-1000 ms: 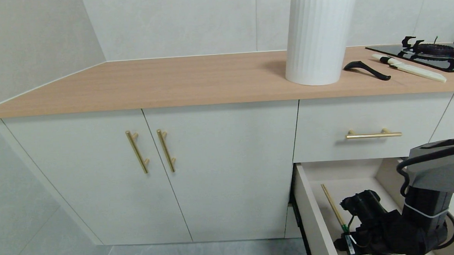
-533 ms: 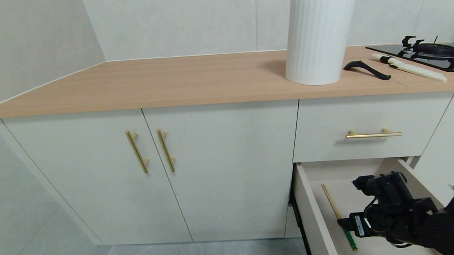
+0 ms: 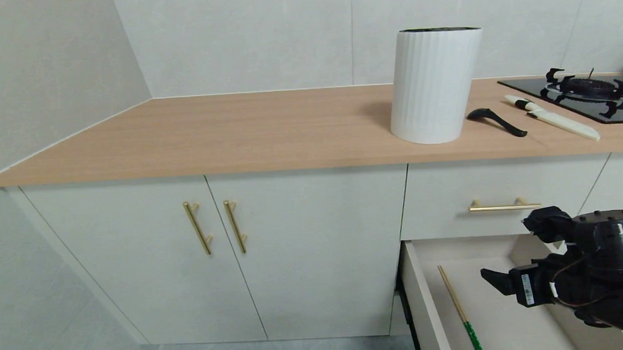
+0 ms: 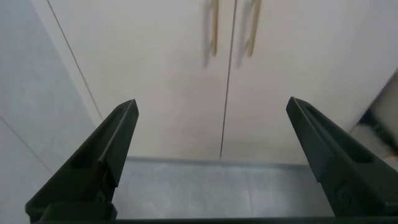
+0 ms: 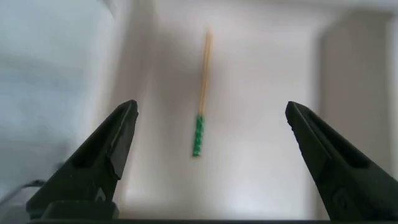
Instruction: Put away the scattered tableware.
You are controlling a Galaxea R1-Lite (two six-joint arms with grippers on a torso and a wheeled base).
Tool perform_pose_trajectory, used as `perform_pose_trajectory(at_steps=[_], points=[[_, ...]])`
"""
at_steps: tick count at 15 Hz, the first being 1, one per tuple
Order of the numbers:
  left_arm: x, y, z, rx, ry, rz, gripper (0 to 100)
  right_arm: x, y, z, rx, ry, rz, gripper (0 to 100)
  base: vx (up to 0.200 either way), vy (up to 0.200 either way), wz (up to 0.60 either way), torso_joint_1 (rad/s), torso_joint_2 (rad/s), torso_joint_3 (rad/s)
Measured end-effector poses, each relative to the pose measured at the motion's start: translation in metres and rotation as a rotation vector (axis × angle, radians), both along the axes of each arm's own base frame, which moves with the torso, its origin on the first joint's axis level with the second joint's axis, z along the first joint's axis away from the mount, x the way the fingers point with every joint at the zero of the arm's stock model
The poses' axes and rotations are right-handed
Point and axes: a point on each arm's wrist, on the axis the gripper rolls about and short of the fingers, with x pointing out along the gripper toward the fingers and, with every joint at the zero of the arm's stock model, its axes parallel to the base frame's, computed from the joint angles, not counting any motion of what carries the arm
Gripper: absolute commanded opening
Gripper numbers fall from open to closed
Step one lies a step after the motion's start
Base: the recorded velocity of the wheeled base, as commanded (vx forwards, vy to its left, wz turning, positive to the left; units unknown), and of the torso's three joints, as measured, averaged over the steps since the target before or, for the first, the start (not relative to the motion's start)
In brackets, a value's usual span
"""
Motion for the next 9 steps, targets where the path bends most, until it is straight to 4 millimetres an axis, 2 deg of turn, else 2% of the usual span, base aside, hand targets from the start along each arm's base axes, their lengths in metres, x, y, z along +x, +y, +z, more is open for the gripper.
perform_pose_trajectory(at_steps=[9], points=[[0.0,0.0,0.0,0.0,0.001,0.001,100,-0.01,-0.003,0.015,0.012,-0.057,0.009,100,0.0,0.0,0.0,0.15,-0.47,-0.325]])
